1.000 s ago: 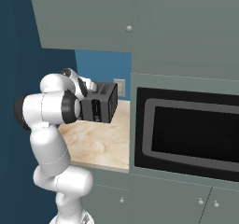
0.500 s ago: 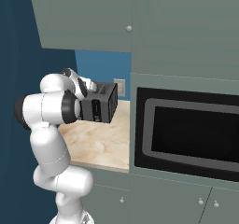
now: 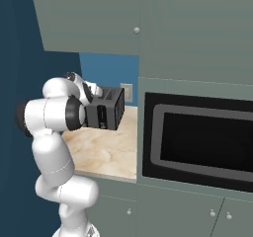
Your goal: Start the toaster. Once the lever pops up, take the bread to the plate on the dining counter.
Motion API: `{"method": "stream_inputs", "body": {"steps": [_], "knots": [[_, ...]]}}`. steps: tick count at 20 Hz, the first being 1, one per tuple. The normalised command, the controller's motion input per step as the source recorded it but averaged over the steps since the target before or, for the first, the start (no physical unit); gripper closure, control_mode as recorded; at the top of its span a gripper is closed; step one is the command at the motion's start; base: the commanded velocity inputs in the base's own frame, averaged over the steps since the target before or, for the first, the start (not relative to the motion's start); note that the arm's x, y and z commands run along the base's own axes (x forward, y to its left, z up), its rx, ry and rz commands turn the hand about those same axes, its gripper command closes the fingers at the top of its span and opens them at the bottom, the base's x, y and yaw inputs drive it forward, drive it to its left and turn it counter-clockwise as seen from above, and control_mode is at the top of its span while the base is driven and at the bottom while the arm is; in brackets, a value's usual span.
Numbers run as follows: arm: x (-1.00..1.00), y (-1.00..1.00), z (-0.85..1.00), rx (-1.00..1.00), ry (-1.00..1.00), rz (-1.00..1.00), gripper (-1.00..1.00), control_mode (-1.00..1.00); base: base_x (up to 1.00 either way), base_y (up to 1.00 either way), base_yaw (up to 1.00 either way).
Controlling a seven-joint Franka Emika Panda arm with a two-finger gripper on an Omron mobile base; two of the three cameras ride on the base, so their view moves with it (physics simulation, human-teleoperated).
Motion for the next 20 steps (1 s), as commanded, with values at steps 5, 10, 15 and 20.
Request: {"method": "stream_inputs", "body": {"steps": [5,10,15,20], "knots": [[0.15,0.00,0.00,0.00,0.00,0.00,-1.00,-1.00,0.00,0.00,0.00],[0.16,0.00,0.00,0.00,0.00,0.00,-1.00,-1.00,0.00,0.00,0.00],[0.05,0.00,0.00,0.00,0.00,0.00,-1.00,-1.00,0.00,0.00,0.00],[0.00,0.00,0.00,0.00,0.00,0.00,-1.00,-1.00,0.00,0.00,0.00]]}}
